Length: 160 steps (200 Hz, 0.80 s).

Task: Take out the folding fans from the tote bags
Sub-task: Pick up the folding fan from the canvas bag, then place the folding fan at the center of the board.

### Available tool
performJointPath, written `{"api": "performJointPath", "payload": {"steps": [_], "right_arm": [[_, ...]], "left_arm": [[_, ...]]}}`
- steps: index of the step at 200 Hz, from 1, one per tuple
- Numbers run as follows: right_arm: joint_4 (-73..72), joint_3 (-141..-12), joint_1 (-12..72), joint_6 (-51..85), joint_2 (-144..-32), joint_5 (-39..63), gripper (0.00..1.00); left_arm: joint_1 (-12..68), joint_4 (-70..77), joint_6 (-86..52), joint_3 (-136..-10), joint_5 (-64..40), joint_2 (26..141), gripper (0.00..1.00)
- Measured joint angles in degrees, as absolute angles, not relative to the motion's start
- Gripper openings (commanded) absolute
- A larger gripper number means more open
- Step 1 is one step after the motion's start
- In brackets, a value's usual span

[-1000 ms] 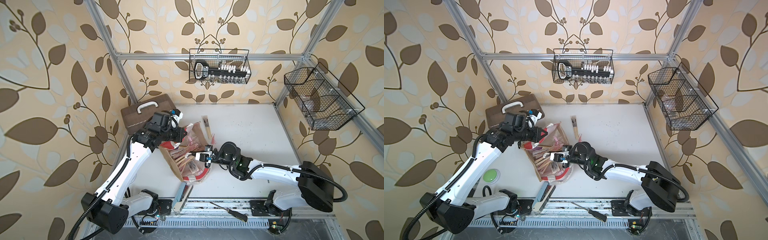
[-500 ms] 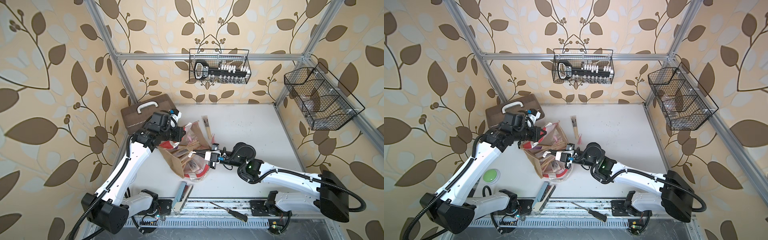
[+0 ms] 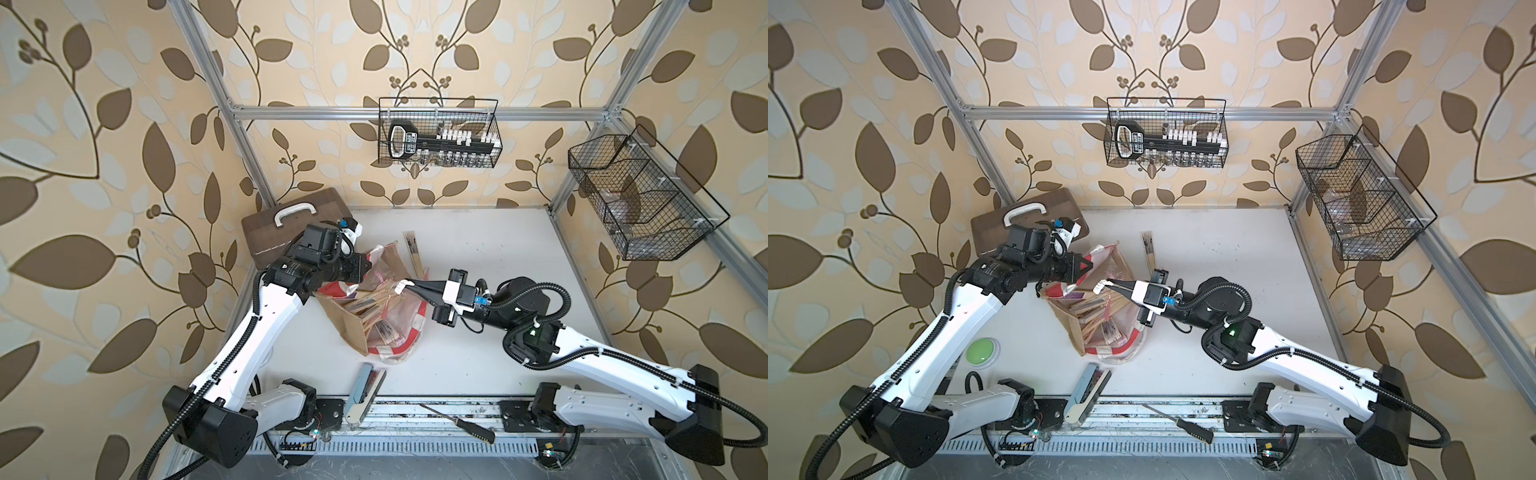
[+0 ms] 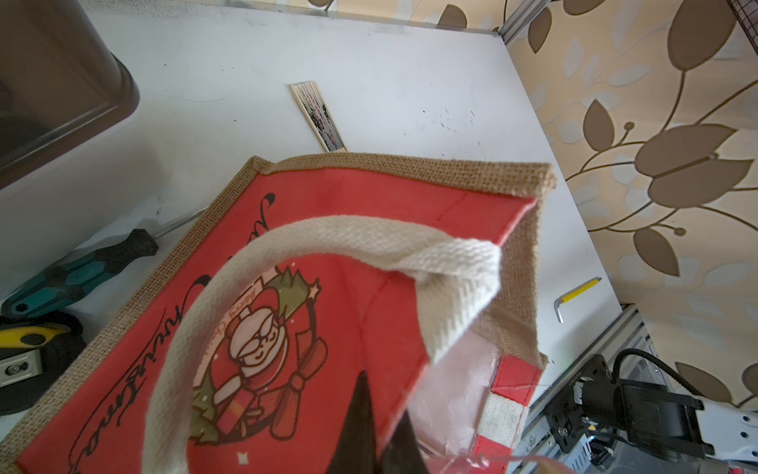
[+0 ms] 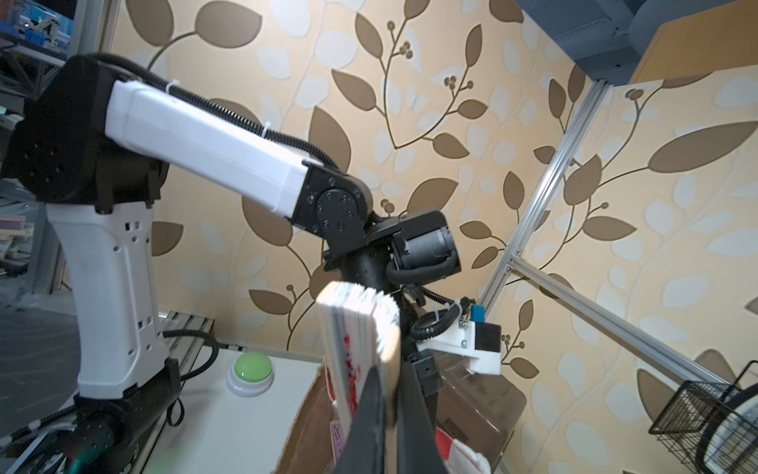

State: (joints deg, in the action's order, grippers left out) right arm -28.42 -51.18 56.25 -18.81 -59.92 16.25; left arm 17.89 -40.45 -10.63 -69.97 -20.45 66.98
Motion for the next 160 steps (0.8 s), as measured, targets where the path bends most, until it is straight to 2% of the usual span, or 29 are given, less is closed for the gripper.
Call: {"api": "performJointPath", "payload": {"steps": [48, 94, 127, 160], "right_arm": [[-18.37, -58.83, 55.96, -13.54, -55.0, 10.66, 0.05], [-7.2, -67.53, 54.04, -8.93, -51.11, -0.93, 0.05], [2.07, -72.86, 47.16, -5.63, -50.35, -7.7, 0.05], [9.13, -74.39, 35.57, -1.28, -51.22, -8.03, 0.04]], "left_arm": [[17.89, -40.47, -10.63, -69.97, -20.25, 66.98, 0.0], [17.89, -40.47, -10.63, -69.97, -19.31, 66.98, 0.0], [17.89, -40.47, -10.66, -69.97, -19.27, 66.98, 0.0], [17.89, -40.49, -10.63, -69.97, -19.27, 66.98, 0.0]]}}
